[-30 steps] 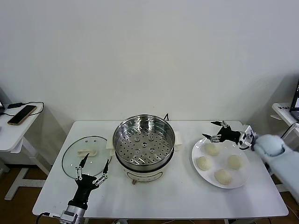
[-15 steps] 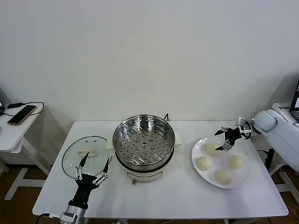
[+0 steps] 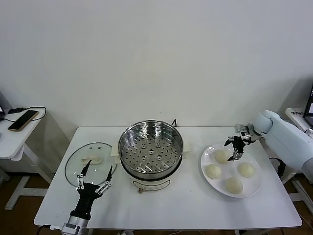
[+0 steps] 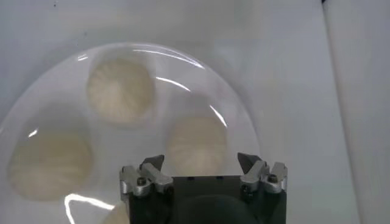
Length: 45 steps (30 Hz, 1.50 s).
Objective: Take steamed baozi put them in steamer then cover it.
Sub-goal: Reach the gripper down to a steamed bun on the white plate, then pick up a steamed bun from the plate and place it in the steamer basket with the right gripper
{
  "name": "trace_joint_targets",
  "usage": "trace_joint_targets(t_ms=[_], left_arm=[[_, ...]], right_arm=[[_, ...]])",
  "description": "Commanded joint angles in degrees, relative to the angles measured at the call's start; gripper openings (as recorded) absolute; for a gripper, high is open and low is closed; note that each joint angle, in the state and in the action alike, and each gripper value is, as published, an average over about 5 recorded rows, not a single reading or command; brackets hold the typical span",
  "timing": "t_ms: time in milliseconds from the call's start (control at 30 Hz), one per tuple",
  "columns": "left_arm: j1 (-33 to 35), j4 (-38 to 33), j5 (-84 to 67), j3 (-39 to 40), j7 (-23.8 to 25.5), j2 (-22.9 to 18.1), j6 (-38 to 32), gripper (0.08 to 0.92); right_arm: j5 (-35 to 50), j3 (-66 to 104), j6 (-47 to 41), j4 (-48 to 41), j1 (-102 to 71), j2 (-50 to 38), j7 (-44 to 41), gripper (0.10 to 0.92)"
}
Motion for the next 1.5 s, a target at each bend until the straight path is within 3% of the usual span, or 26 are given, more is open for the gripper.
trace_joint_targets(t_ms=[33,500,867,1033,1233,1500], left_arm=[[-0.1,0.2,-0.1,0.0,-0.1,0.1,-0.2,0.823],[-0.2,0.2,0.0,-0.6,-1.0,0.1,0.4,0.823],[-0.1,0.1,0.1,-0.9,-1.2,0.1,0.1,0.823],[-0.3,0.2,0.1,-0.8,-1.2,0.4,0.1,0.823],[-0.7,-0.1,0.1,-0.6,-1.2,0.9,0.2,0.823],[-0.7,-0.9,0.1,-0.2,-1.1,0.9,0.3,0.823]], right_arm=[[-2.5,-1.9,3.2,-3.9,0.9,3.7,0.2,0.823],[-5.2,-3.0,3.5,-4.2,-0.1,4.8,1.3,0.818],[-5.4,-4.1,3.9,-1.6,0.7,3.8,1.6,0.654],[-5.0,-6.3,6.1,6.4,5.5,-0.3,0.7,0.629],[-3.3,-12.2,15.1,19.8,18.4,-3.0,-1.4,0.637],[-1.5,-21.0,22.0,32.7,34.1,1.8,-1.3,0.636]])
